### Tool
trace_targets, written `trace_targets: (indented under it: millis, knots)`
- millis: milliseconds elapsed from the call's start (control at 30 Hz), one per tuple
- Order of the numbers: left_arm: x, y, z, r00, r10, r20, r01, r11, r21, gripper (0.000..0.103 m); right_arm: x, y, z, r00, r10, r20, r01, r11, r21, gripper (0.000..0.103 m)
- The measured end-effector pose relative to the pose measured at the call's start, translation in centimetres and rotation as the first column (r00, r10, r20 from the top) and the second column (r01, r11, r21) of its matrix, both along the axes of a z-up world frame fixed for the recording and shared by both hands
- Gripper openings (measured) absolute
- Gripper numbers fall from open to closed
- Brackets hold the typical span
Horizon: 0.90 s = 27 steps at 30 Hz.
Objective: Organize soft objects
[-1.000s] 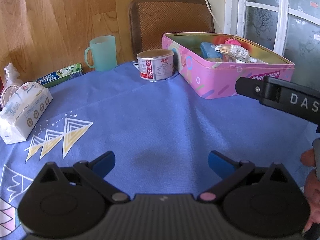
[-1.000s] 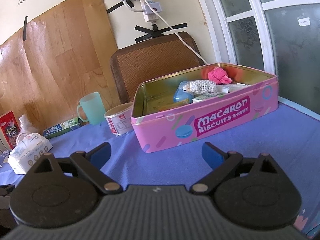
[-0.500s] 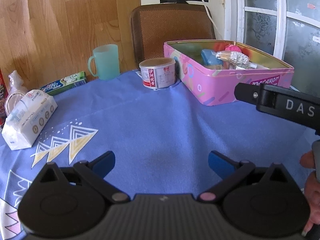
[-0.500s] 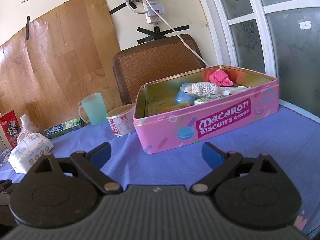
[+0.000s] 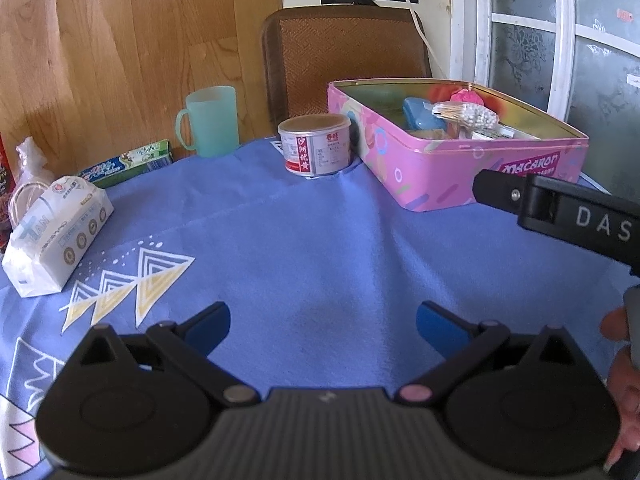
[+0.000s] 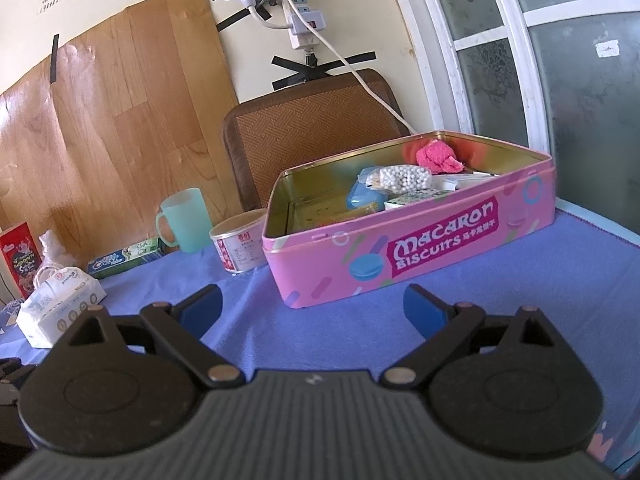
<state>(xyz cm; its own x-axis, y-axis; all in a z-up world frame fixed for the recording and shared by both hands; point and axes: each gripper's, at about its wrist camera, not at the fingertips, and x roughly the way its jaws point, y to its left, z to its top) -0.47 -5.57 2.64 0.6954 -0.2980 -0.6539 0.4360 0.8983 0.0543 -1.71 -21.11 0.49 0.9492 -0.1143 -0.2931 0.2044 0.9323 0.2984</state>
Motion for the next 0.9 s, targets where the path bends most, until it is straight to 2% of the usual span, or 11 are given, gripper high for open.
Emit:
trace_targets:
  millis: [900]
  knots:
    - [0.8,0.51,-0.09,0.998,0.04,-0.047,-0.041,0.999,-0.021,0.103,0.01,0.43,-0.09,1.0,0.006,0.0,-0.006,1.0,-0.018,0.098]
